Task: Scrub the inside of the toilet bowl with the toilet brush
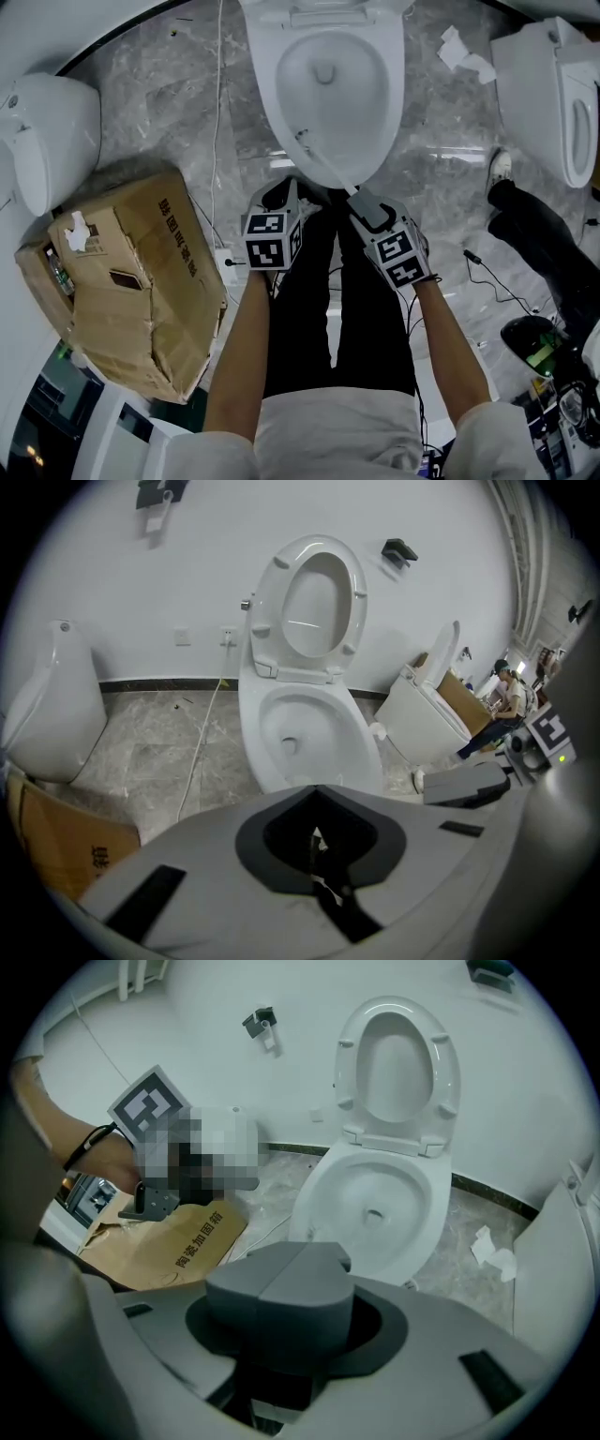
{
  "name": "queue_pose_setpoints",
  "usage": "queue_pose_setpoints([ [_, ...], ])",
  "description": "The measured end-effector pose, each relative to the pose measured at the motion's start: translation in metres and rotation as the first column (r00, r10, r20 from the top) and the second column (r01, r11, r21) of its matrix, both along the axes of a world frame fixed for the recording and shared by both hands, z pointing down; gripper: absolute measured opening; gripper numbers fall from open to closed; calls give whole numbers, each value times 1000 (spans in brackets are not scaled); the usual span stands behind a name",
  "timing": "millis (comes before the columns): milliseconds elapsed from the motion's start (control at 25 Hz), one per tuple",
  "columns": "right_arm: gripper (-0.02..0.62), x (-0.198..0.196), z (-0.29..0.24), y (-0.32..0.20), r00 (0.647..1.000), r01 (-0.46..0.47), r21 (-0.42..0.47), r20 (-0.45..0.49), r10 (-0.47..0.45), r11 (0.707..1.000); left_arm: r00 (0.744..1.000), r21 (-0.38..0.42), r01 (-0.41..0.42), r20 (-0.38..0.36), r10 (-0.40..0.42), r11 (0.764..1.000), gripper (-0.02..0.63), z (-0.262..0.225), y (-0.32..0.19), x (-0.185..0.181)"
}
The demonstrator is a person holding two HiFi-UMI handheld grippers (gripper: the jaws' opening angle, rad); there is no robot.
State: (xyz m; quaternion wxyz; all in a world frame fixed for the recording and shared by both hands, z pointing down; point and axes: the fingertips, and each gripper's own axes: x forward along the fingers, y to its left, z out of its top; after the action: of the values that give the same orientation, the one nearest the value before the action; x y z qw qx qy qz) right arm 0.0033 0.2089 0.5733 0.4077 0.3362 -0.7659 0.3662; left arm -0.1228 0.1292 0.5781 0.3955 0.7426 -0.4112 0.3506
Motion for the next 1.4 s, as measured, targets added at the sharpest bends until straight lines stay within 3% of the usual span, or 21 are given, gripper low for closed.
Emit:
queue_pose_setpoints([
  [240,210,-1,4,-1,1000,-11,1,27,11,1000,1000,-41,11,-14,-12,999,26,3,6,-9],
  [760,212,-6,12,-12,995,-78,-7,60,78,997,996,-46,-24,80,27,999,26,18,-15,-21],
  [1160,212,-10,13,-29,995,-73,-17,70,74,997,999,-33,2,33,-1,999,26,12,-23,-12],
  [1400,212,-10,13,-33,996,-60,-21,60,62,998,998,5,-43,35,43,999,26,10,-36,-2],
])
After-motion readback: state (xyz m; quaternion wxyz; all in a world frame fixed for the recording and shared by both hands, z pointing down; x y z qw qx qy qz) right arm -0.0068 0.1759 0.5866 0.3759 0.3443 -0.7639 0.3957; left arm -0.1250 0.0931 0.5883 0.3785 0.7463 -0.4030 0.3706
